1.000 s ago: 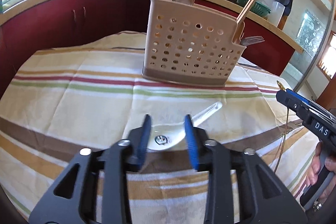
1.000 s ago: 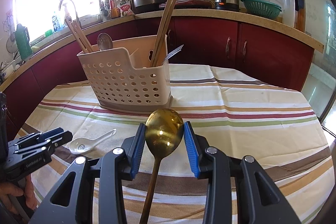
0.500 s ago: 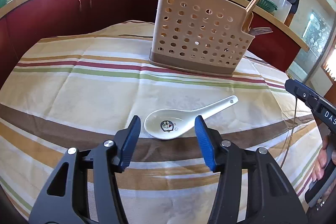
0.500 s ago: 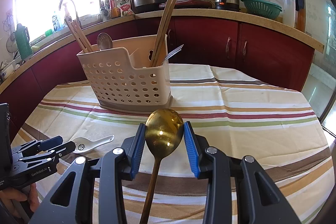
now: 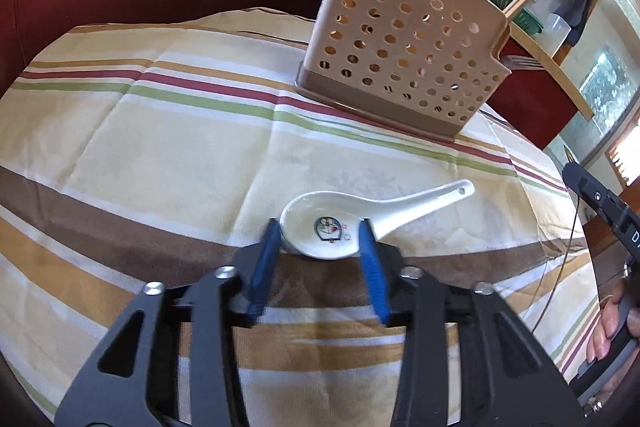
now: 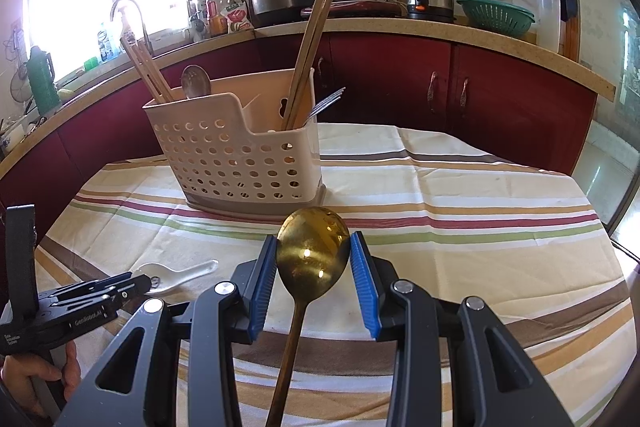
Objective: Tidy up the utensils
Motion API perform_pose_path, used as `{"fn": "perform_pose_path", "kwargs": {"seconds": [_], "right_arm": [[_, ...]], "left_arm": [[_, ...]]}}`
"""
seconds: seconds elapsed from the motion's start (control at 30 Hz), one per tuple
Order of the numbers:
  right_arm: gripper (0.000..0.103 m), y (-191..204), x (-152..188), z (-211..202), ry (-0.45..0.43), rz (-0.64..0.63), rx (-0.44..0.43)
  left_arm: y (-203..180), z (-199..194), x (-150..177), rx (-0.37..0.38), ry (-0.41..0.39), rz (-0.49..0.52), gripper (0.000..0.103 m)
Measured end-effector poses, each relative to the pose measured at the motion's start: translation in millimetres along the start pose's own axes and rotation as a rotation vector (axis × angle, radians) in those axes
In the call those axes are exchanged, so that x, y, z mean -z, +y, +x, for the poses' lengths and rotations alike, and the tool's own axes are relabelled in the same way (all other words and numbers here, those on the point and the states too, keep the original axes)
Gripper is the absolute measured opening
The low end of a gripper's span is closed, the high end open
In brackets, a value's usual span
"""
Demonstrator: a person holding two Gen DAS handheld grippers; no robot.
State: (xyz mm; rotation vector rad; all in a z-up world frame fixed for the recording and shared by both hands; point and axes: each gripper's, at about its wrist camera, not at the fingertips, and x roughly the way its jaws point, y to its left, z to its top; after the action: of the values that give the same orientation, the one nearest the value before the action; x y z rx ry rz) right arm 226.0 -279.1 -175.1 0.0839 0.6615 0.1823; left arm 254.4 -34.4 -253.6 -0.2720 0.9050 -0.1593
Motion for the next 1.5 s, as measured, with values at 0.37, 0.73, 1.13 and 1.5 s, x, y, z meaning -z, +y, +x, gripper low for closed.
{"fn": "perform_pose_path", "kwargs": {"seconds": [0.37, 0.73, 1.13, 1.5], "right_arm": [[0.037, -1, 0, 1, -0.001, -0.001, 0.003], [0.037, 1, -2, -6, -0.019, -0.005, 0.007], [0.037, 4, -10, -18, -0.078, -0.015, 0.011], [0.037, 13, -40, -33, -0.177, -0.060, 0.001]], "left_arm": [[-4, -6, -7, -0.014, -0.063, 0.053, 0.005], [-14, -28, -17, -0.033, -0.155, 0.125, 0.004], [-29, -55, -29, -0.040, -0.241, 0.211, 0.004], [-37, -80, -54, -0.038, -0.305, 0.296, 0.004]]}}
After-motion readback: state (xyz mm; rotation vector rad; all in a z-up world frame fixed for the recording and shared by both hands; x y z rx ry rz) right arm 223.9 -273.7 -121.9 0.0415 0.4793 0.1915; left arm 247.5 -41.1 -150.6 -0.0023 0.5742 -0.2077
